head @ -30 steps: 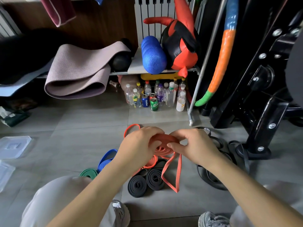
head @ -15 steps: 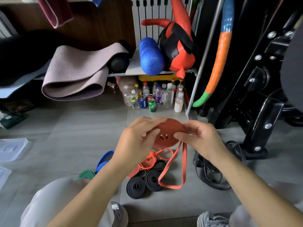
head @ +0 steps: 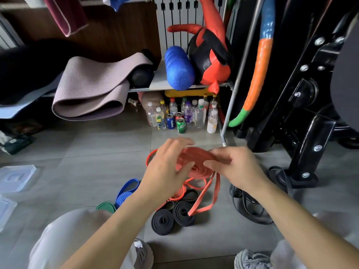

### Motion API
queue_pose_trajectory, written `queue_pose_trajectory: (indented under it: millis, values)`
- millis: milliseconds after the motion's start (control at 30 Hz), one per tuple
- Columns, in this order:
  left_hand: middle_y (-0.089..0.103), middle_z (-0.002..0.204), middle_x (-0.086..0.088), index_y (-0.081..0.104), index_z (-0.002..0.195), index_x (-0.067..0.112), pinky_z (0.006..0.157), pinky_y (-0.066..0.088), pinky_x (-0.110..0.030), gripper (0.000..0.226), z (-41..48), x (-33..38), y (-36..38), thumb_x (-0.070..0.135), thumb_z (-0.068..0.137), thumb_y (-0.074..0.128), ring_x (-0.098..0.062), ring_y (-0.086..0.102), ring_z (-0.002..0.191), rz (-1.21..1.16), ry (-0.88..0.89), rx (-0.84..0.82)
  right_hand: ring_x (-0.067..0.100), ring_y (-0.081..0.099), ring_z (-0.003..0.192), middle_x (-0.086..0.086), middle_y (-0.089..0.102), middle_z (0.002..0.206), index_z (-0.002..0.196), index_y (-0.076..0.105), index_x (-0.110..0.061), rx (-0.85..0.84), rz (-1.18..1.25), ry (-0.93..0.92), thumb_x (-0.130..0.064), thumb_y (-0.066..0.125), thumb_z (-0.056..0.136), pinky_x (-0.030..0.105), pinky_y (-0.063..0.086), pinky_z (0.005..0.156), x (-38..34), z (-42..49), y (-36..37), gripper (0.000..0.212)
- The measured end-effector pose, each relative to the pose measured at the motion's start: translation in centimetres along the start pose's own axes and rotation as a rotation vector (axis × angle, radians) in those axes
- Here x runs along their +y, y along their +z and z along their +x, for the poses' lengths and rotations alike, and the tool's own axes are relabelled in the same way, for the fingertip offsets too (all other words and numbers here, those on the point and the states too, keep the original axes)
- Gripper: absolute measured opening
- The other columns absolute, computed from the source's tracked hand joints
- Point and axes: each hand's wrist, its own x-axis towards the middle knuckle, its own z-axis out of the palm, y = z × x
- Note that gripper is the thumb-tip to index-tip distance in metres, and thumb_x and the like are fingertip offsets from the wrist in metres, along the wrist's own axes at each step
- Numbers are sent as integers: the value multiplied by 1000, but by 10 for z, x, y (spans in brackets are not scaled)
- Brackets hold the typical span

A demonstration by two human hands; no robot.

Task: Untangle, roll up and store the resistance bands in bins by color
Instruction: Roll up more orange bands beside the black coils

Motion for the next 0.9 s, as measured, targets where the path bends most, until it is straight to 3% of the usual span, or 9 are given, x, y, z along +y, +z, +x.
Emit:
queue_pose_trajectory:
  millis: [100, 200, 267, 367, 533, 667, 767, 833, 900]
  values:
    - [50, 116, 12, 49, 126, 37, 82, 50, -31, 47, -4, -5, 6, 13, 86, 53, -16, 55, 100, 184, 197, -87, 12, 71, 79, -5, 75, 84, 90, 75, -26, -37, -91, -12, -13, 76, 77, 41, 57, 79, 4, -1, 5, 18]
    - [52, 102, 12, 62, 119, 31, 71, 51, -27, 46, -3, -11, 7, 4, 83, 52, -8, 57, 85, 94, 165, -44, 11, 71, 82, -6, 75, 85, 90, 73, -30, -46, -27, -11, -9, 77, 76, 34, 56, 80, 2, 0, 4, 26]
    - [51, 98, 13, 66, 117, 27, 72, 46, -16, 43, 0, -11, 3, 2, 84, 54, 0, 54, 83, 34, 154, -10, 9, 70, 82, -8, 74, 85, 88, 70, -34, -30, 50, 6, -5, 77, 74, 27, 55, 78, -1, 1, 3, 33]
    - [50, 96, 16, 67, 114, 24, 75, 39, -5, 40, 4, -10, -3, 1, 84, 55, 9, 51, 87, -18, 116, 71, 15, 71, 83, -7, 75, 85, 84, 69, -36, -11, 110, 51, -8, 78, 72, 30, 55, 80, 1, 2, 2, 32]
    - [53, 98, 19, 62, 106, 39, 82, 43, -8, 50, 4, -3, -8, -6, 84, 57, 7, 54, 93, -211, -27, 171, 8, 70, 77, -10, 74, 77, 82, 70, -29, -5, 196, 67, -5, 76, 72, 18, 54, 74, 1, 1, 3, 26]
    - [60, 98, 5, 59, 101, 44, 79, 46, -11, 55, 2, 2, -5, -8, 84, 60, 4, 57, 87, -337, -156, 204, 7, 70, 74, -9, 74, 77, 83, 71, -24, 58, 309, 52, 1, 72, 75, 17, 54, 69, -2, -1, 5, 26]
    - [61, 99, 5, 55, 95, 42, 86, 51, -24, 45, 0, 1, -2, -1, 83, 63, -8, 59, 92, -336, -235, 122, 14, 71, 78, -5, 75, 82, 84, 71, -32, 30, 168, 40, -5, 74, 76, 32, 57, 77, 0, -3, 3, 29]
    - [59, 101, 16, 51, 92, 40, 86, 44, -14, 38, -4, 3, 1, 9, 80, 70, -5, 56, 97, -191, -226, 40, 18, 72, 77, -2, 75, 81, 86, 73, -34, -14, -23, 42, -12, 75, 78, 41, 57, 79, 2, -4, 5, 24]
    - [61, 105, 18, 57, 106, 33, 82, 41, -11, 32, -9, 5, 4, 15, 82, 69, -5, 54, 97, -37, -153, -37, 17, 70, 75, -1, 75, 78, 90, 74, -29, -50, -185, 37, -19, 75, 79, 40, 55, 75, 4, -5, 7, 15]
